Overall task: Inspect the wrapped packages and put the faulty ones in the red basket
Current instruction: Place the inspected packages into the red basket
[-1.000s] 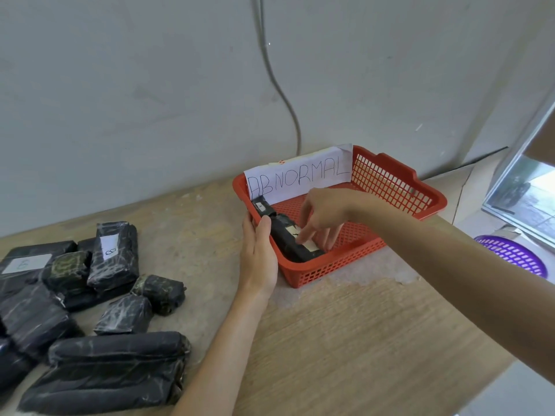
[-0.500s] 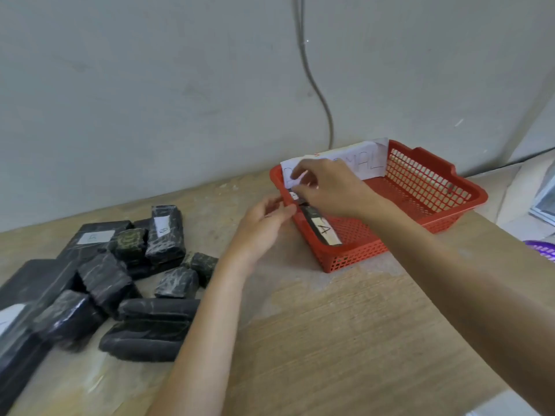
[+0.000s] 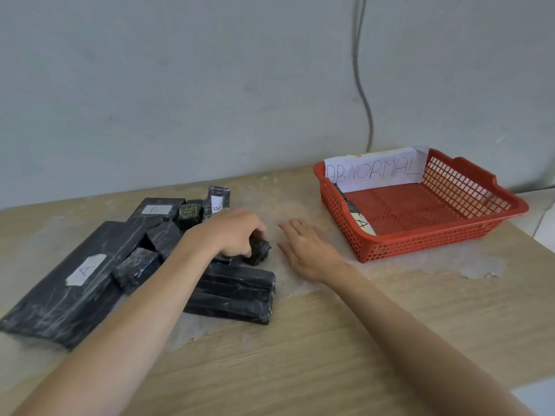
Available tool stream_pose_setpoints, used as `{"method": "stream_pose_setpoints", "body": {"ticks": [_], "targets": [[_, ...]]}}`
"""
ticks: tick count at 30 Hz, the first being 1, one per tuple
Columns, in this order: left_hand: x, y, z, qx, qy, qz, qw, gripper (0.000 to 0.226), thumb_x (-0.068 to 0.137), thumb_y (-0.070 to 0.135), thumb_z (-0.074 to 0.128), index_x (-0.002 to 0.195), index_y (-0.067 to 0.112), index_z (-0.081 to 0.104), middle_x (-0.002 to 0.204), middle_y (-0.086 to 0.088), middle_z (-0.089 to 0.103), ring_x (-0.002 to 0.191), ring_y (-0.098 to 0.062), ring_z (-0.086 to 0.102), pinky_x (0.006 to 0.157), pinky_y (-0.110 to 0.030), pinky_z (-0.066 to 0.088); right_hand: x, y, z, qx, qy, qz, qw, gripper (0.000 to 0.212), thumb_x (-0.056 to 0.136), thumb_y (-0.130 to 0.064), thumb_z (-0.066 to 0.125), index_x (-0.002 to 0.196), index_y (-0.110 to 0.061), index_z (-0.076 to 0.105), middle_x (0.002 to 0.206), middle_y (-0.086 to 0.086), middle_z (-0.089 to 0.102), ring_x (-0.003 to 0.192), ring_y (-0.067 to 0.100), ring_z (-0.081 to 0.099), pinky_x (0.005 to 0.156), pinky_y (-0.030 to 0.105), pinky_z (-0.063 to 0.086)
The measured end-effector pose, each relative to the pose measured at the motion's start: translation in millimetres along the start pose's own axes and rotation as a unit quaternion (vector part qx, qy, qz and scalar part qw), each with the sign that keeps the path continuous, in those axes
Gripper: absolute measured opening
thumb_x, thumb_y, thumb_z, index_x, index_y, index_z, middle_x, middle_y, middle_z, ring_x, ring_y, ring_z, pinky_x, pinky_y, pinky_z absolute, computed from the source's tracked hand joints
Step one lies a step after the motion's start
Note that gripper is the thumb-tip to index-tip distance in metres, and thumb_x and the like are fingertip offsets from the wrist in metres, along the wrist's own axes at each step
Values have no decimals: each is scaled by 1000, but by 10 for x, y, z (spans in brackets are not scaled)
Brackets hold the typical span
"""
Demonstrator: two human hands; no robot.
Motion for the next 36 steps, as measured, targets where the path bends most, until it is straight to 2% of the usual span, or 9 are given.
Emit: {"method": "stream_pose_setpoints", "body": {"ticks": [5,9,11,14,20,23,26,30,36], "targets": [[-63,-182,-95,-64,291,60,953,33,90,14,80,119,31,76,114,7,73,115,-20,58,110,-39,31,94,-8,114,-20,-47,35,998,60,113,-52,25,164,-22,27,177,15,11,165,30,2,132,53,-2],[-159,-402,-169,-134,536,86,829,32,78,5,84,108,17,82,113,3,79,112,-31,63,105,-50,43,237,-204,-81,170,27,78,982,50,115,-43,31,137,-10,61,148,15,57,145,33,46,123,51,28],[-163,-474,-210,-146,595,101,784,33,77,-1,87,106,14,82,110,1,78,110,-31,64,99,-52,50,282,-379,-259,380,113,101,913,55,115,-49,34,127,-10,71,131,10,72,125,25,66,112,45,46],[-189,-557,-255,-179,638,101,742,38,74,-11,84,106,8,82,110,-4,77,110,-28,61,102,-22,47,377,-673,-534,600,152,83,781,51,112,-53,42,120,-14,74,106,7,82,97,26,79,92,45,61],[-377,-657,-342,-205,655,102,720,45,81,-16,75,116,12,80,129,-1,71,116,-21,63,96,-11,49,588,-981,-918,624,188,48,757,17,102,-19,70,112,-7,76,93,10,75,79,28,77,71,35,64],[-517,-797,-462,-456,585,56,668,48,94,3,72,135,28,67,143,8,61,128,-7,60,98,-31,60,621,-1078,-1065,596,169,-5,785,16,104,-12,66,115,-9,77,95,8,78,77,25,76,67,33,61],[-548,-829,-510,-665,424,28,613,39,106,26,65,143,36,61,130,0,68,114,-15,72,82,-41,67,597,-1191,-1139,594,147,-56,789,18,106,-10,62,113,-9,78,95,7,77,78,25,74,62,32,60],[-635,-848,-552,-656,433,47,616,27,107,18,62,132,18,73,102,-2,75,102,-21,77,78,-37,67,581,-1280,-1139,600,150,-68,783,16,105,-10,64,109,-9,79,94,3,78,81,20,72,59,29,59],[-652,-854,-580,-676,420,65,603,16,103,13,68,115,14,78,94,5,78,100,-18,78,85,-37,66,575,-1304,-1123,611,204,-82,761,12,97,-2,73,99,-11,81,85,3,79,76,14,74,62,27,60]]}}
Point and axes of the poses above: each hand's wrist, its own x-axis towards the middle knuckle, its own z-axis out of the palm, y = z × x, the point moved 4 cm from there along x, towards the middle knuckle
